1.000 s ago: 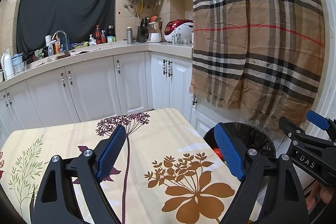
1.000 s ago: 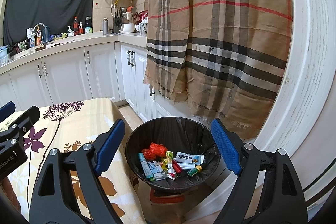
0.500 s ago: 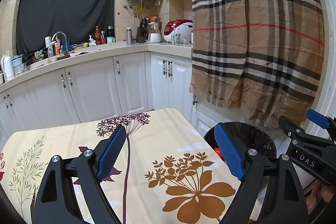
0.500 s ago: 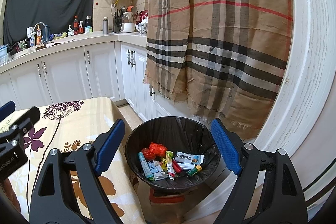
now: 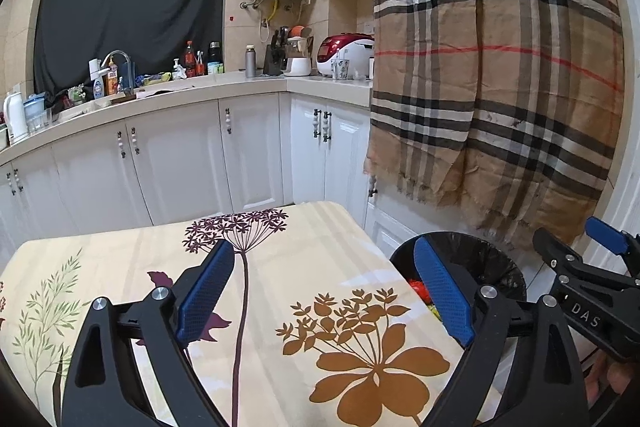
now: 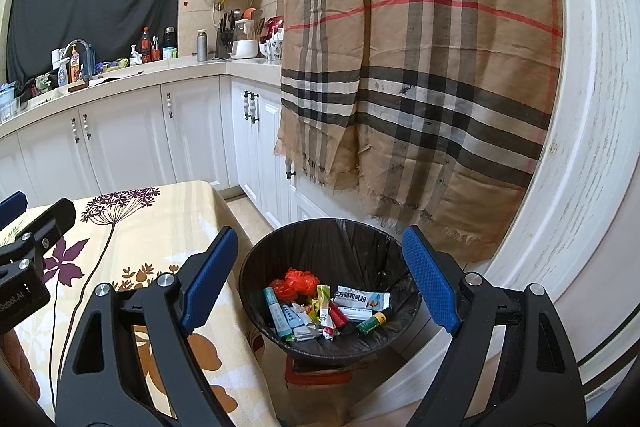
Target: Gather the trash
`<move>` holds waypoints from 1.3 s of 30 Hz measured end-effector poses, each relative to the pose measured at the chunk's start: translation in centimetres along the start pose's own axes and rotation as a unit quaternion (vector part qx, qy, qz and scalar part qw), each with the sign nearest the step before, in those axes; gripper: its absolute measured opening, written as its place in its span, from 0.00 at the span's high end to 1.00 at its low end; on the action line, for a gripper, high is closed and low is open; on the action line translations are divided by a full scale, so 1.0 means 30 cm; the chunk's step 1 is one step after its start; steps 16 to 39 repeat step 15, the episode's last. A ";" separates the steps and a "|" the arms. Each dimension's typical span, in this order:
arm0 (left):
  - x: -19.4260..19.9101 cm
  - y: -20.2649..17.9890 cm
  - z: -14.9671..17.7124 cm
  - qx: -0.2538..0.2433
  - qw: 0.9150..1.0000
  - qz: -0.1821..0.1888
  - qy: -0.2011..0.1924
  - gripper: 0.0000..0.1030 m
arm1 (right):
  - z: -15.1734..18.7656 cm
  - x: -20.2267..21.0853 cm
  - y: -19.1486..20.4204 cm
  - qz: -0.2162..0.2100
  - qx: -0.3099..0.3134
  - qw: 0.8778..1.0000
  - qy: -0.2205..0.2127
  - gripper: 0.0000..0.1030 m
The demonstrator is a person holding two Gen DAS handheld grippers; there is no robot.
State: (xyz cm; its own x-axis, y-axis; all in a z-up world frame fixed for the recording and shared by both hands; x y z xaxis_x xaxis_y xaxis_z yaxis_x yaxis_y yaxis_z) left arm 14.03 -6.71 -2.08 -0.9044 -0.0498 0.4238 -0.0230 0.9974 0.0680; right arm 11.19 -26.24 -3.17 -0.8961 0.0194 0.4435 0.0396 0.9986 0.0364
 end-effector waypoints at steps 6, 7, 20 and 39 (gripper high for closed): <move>-0.003 0.017 0.000 -0.003 1.000 -0.004 0.003 0.14 | 0.001 -0.001 0.009 0.000 0.000 1.000 0.001 0.20; -0.005 0.025 0.002 -0.004 1.000 -0.009 0.003 0.14 | 0.002 -0.001 0.011 0.000 0.000 1.000 0.001 0.20; -0.048 0.165 0.056 -0.014 0.997 -0.071 0.029 0.14 | 0.005 -0.020 0.092 -0.022 0.009 1.000 0.005 0.15; -0.048 0.165 0.056 -0.014 0.997 -0.071 0.029 0.14 | 0.005 -0.020 0.092 -0.022 0.009 1.000 0.005 0.15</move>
Point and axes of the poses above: each gripper's, at about its wrist camera, not at the fingertips, and x roughly against the way its jaws point, y to its left, z to its underside, the point moved 8 cm from there along -x, roughly the way its jaws point, and after that the axes turned 11 degrees about -z, right-handed, at the moved point
